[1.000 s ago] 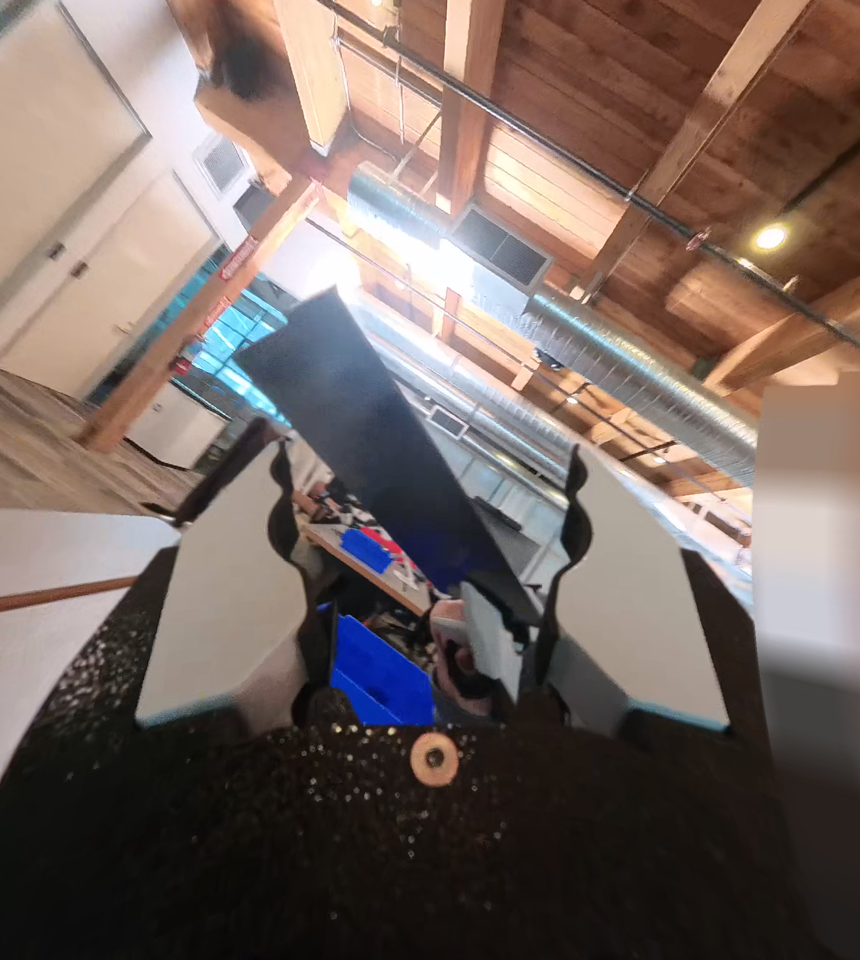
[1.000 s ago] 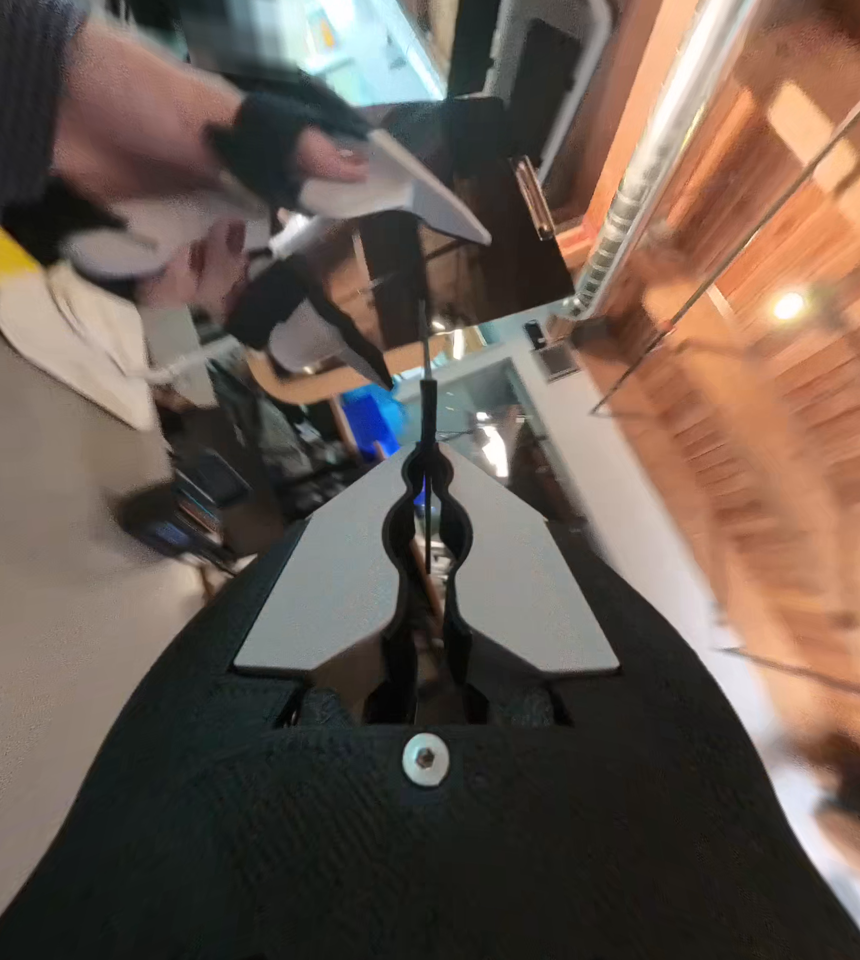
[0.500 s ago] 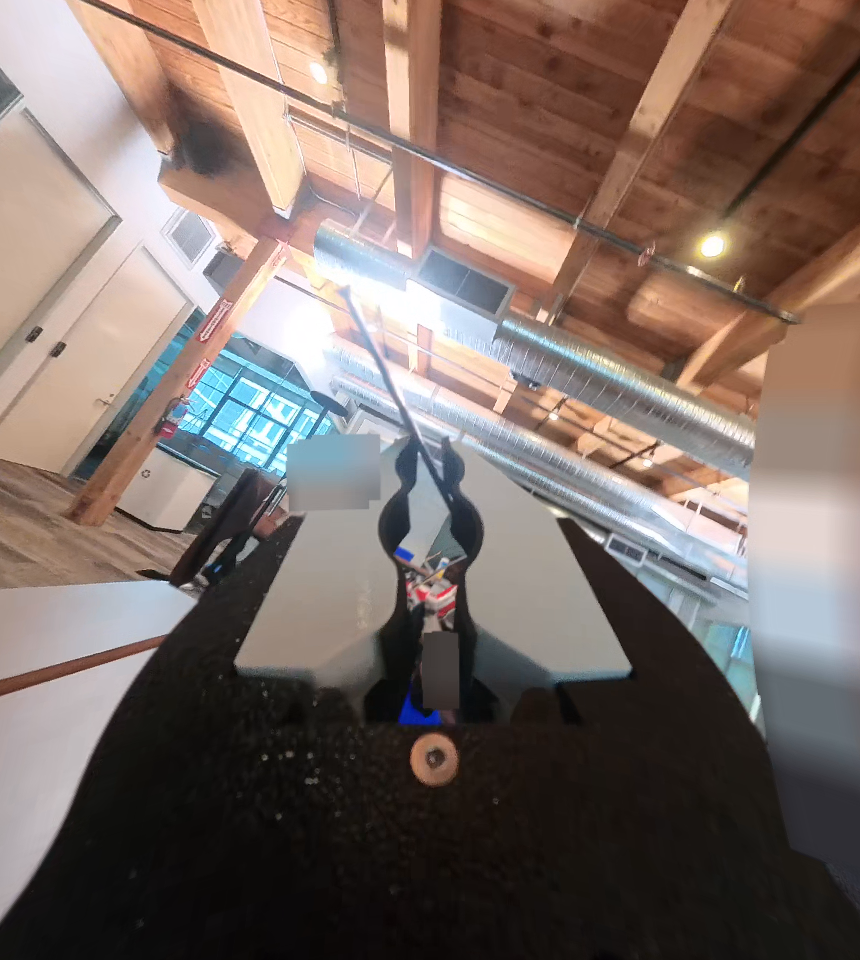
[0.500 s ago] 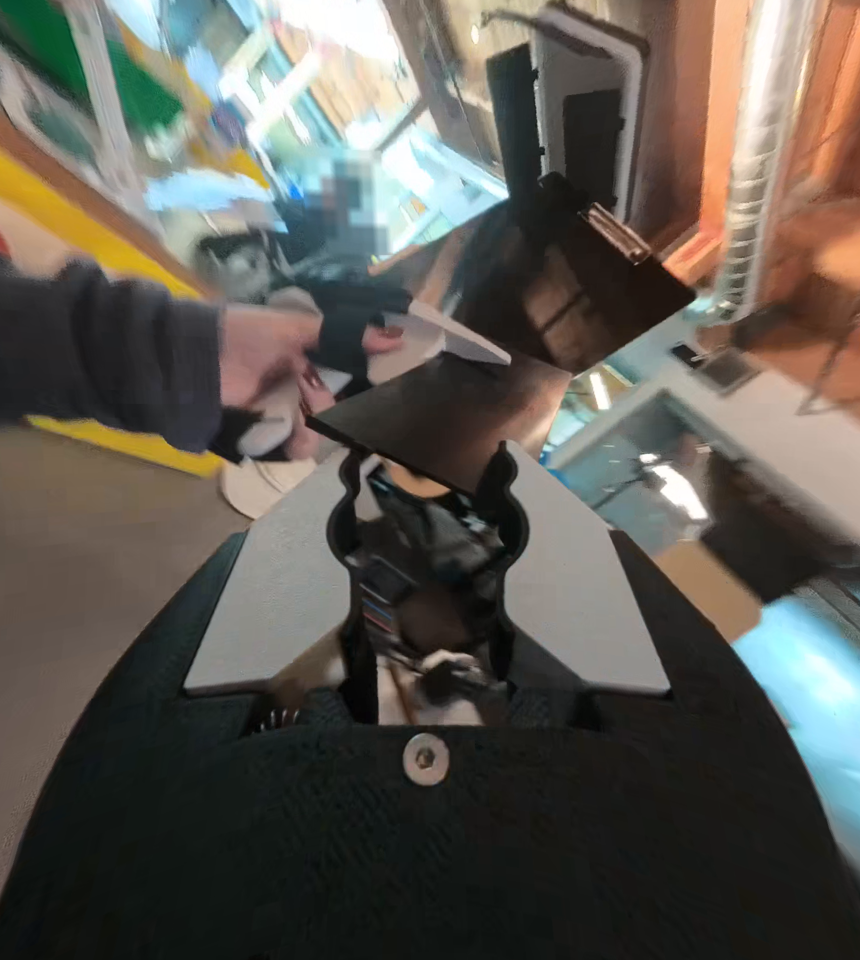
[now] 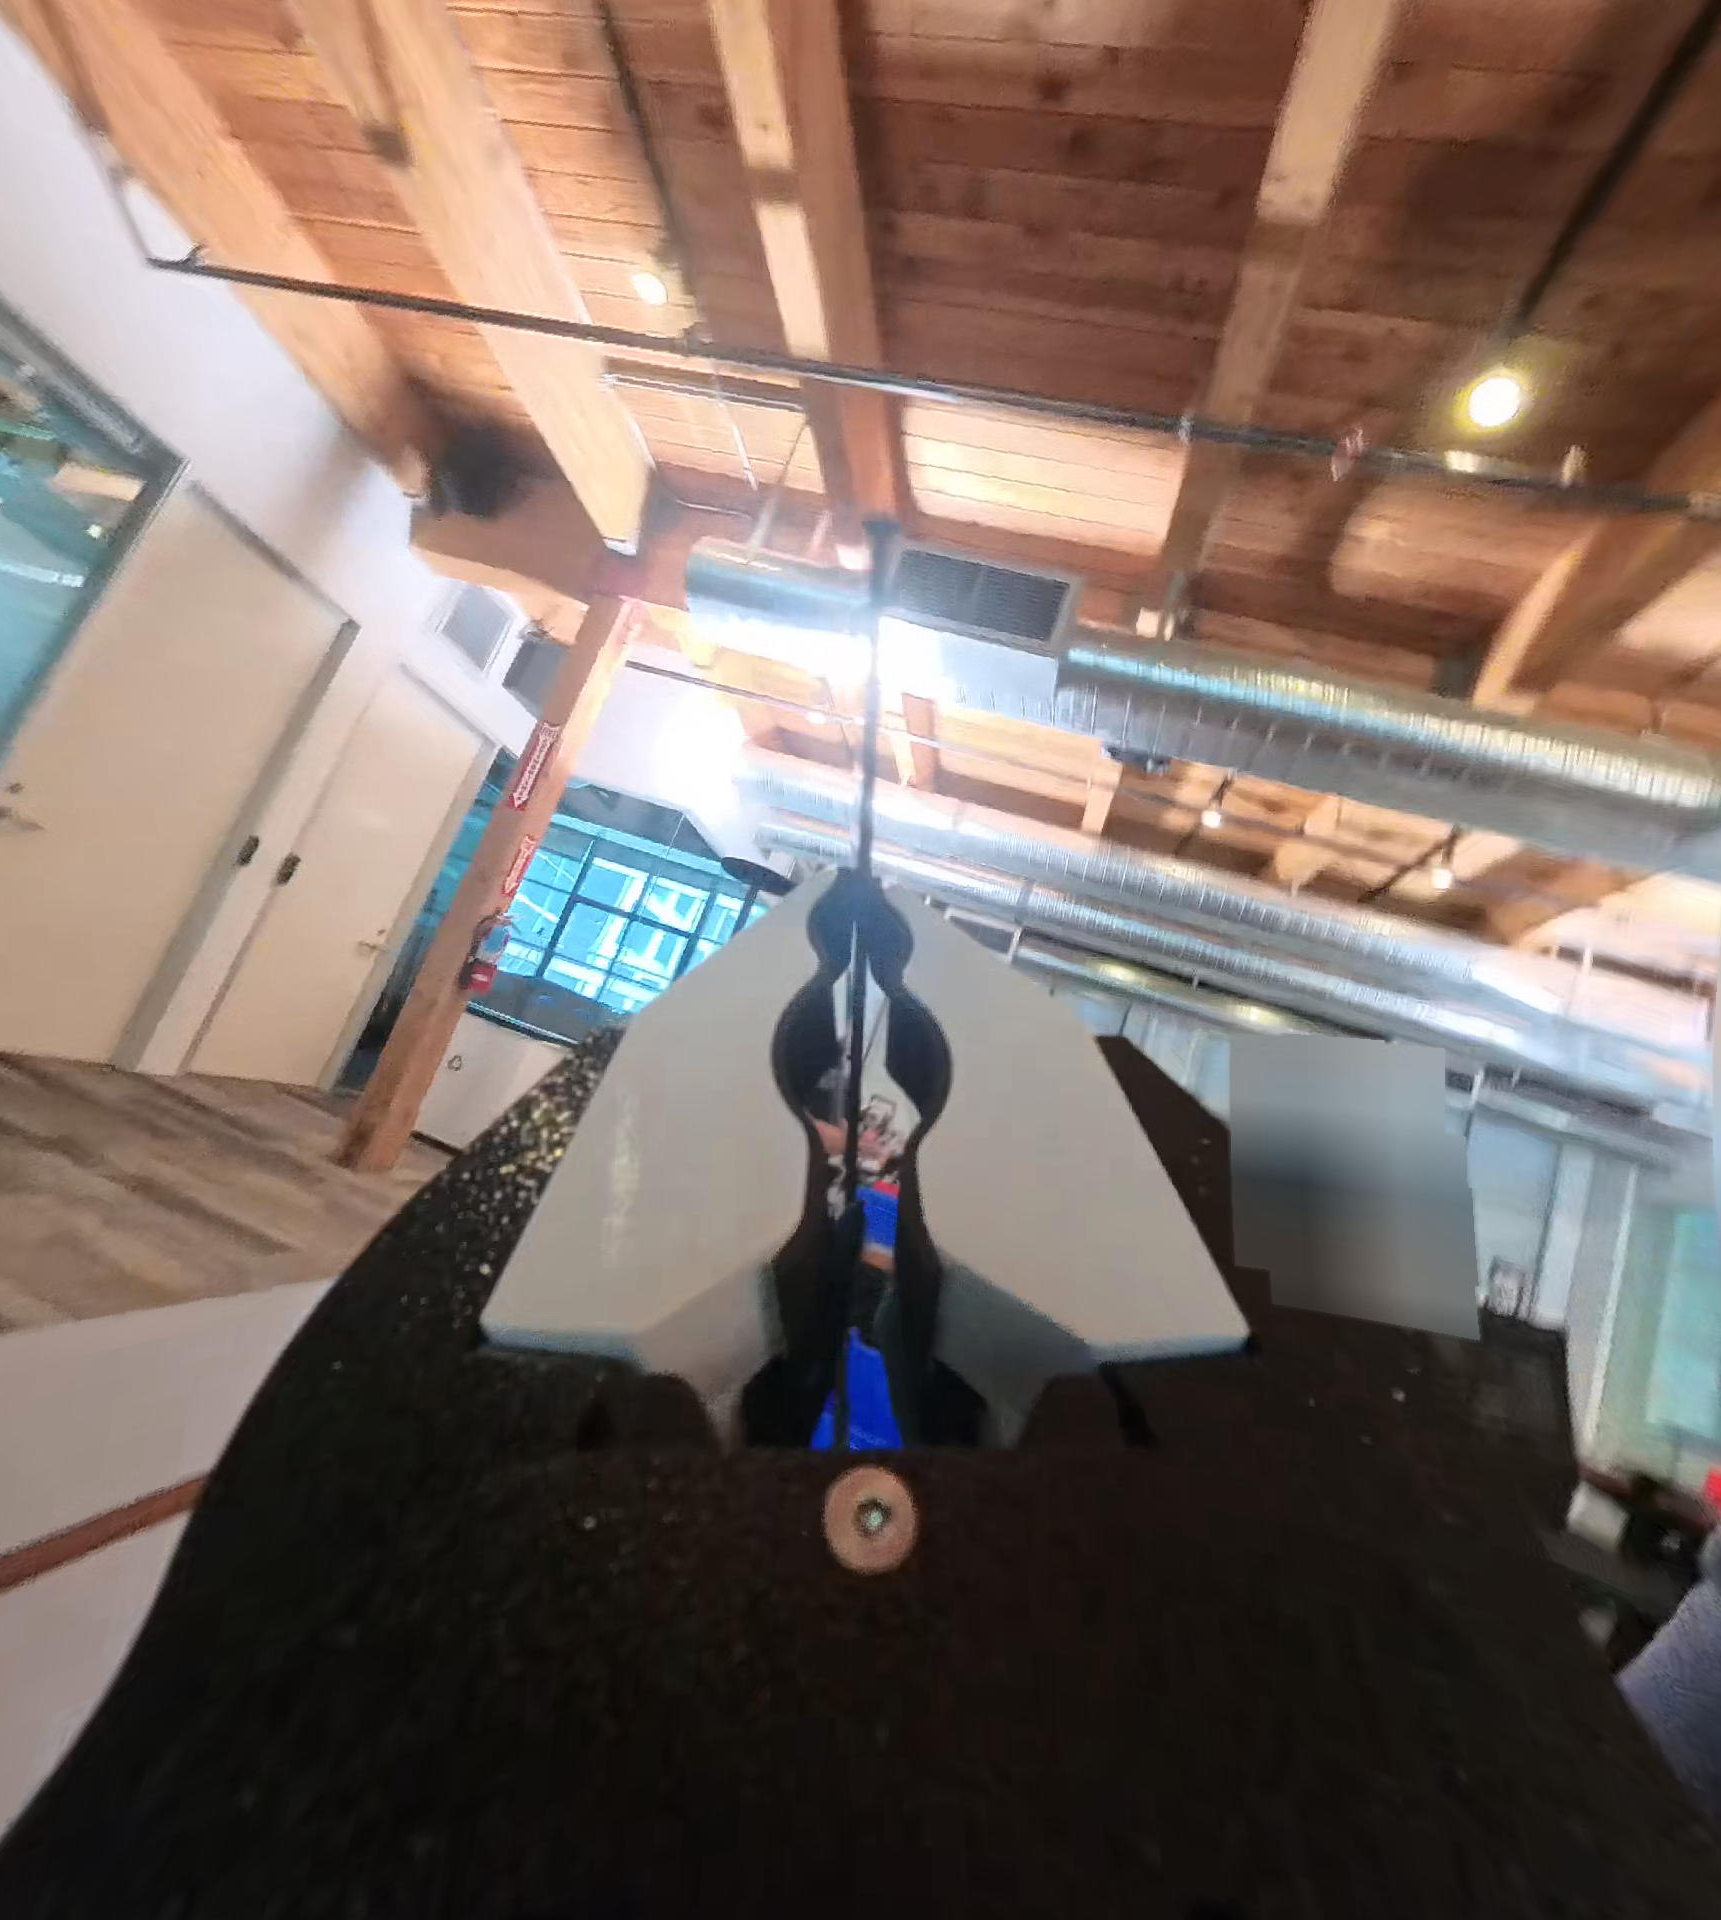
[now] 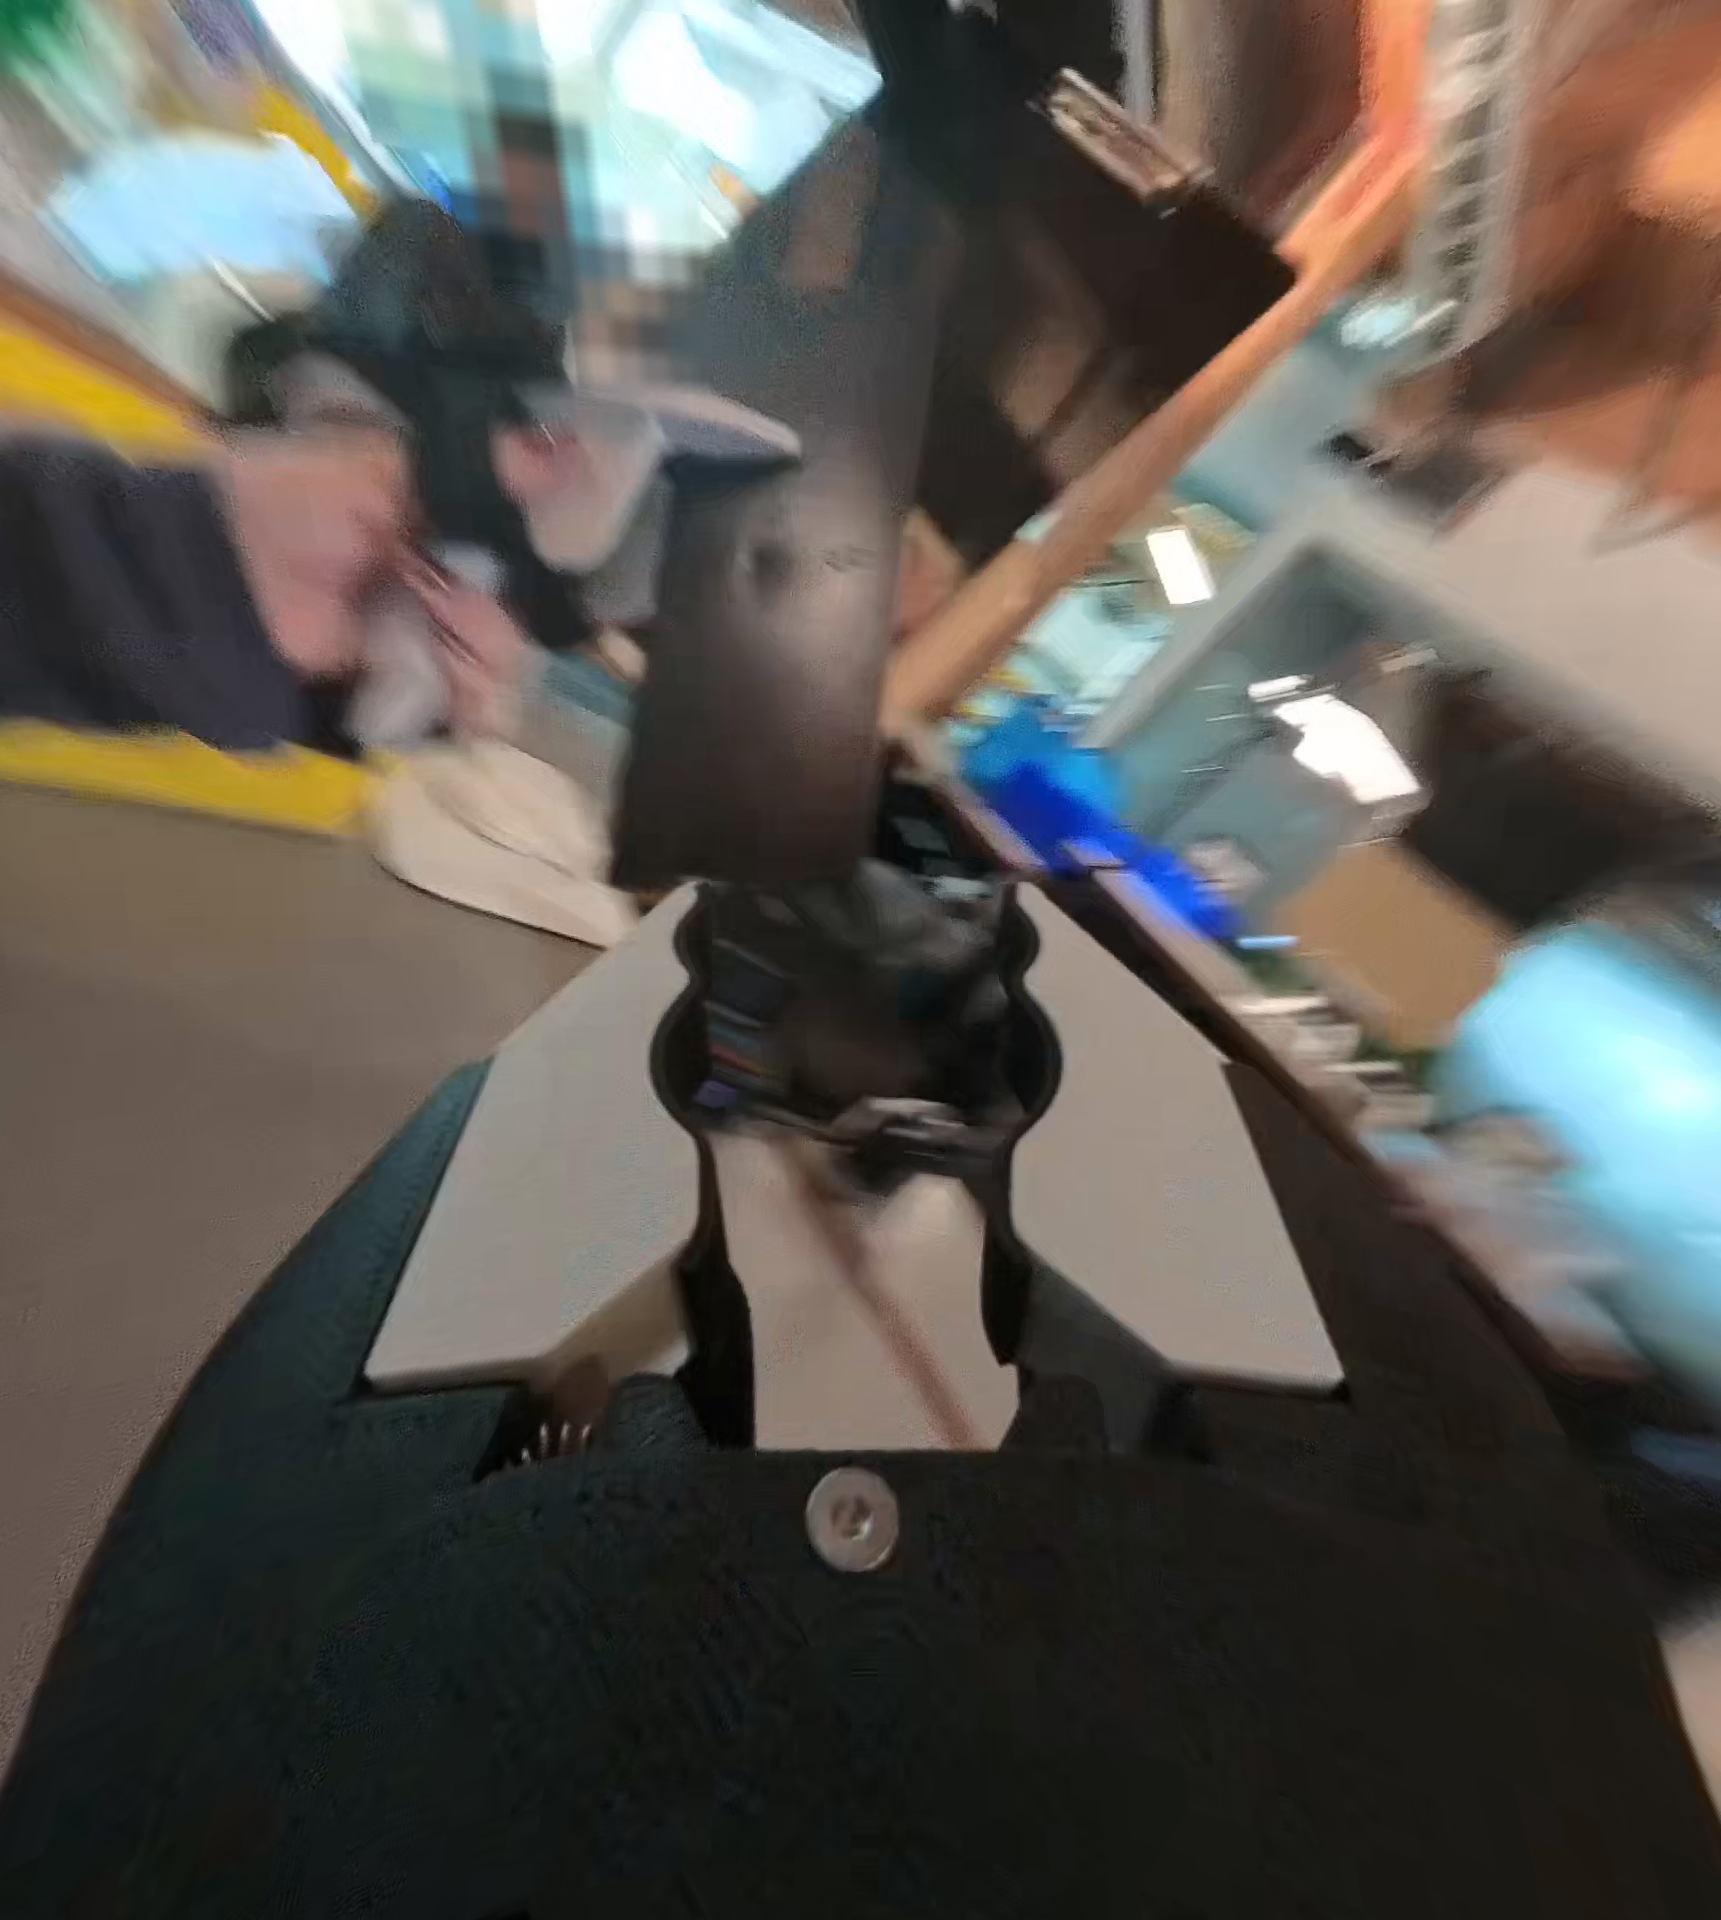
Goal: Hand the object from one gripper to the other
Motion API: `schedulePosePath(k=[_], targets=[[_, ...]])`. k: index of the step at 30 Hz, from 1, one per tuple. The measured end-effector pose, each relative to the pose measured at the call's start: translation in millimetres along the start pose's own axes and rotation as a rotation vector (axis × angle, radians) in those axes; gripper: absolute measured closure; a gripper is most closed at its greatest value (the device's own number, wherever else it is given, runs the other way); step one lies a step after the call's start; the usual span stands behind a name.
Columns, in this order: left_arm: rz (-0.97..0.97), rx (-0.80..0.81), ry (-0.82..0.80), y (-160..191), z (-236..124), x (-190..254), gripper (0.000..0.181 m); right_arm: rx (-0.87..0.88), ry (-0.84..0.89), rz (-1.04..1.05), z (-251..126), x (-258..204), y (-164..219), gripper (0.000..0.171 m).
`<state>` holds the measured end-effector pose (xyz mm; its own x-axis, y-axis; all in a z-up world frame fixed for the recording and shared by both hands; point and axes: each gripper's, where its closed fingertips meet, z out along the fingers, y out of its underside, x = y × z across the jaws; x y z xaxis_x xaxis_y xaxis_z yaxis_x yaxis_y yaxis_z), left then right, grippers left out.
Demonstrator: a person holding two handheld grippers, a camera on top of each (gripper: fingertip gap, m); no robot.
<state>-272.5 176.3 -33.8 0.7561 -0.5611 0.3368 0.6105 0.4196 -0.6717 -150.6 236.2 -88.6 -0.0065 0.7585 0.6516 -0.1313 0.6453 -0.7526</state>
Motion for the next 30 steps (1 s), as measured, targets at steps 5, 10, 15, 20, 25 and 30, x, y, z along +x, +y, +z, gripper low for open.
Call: schedulePosePath(k=[5, 10, 15, 20, 25, 30], targets=[[0.344, -0.247, 0.196, 37.8, 8.9, 41.9, 0.181, 0.176, -0.254, 0.541, -4.3, -7.6, -31.0, 0.12], [0.592, -0.473, 0.455, 89.8, 0.7, 83.7, 0.181, 0.069, -0.384, 0.514, 6.6, -40.0, -23.8, 0.123], [0.647, -0.594, 0.537, 118.5, -3.1, 95.8, 0.181, 0.003, -0.459, 0.387, 12.1, -66.0, -16.6, 0.158], [0.693, -0.55, 0.444, 113.3, 6.2, 89.5, 0.173, 0.016, -0.418, 0.306, 11.8, -61.2, -18.2, 0.171], [0.546, -0.477, 0.268, 87.2, 19.6, 73.2, 0.12, 0.006, -0.132, 0.086, 17.3, -24.5, -10.7, 0.171], [0.044, -0.412, 0.125, 61.2, 28.4, 54.2, 0.109, -0.047, 0.291, -0.354, 15.7, 19.7, -11.4, 0.171]])
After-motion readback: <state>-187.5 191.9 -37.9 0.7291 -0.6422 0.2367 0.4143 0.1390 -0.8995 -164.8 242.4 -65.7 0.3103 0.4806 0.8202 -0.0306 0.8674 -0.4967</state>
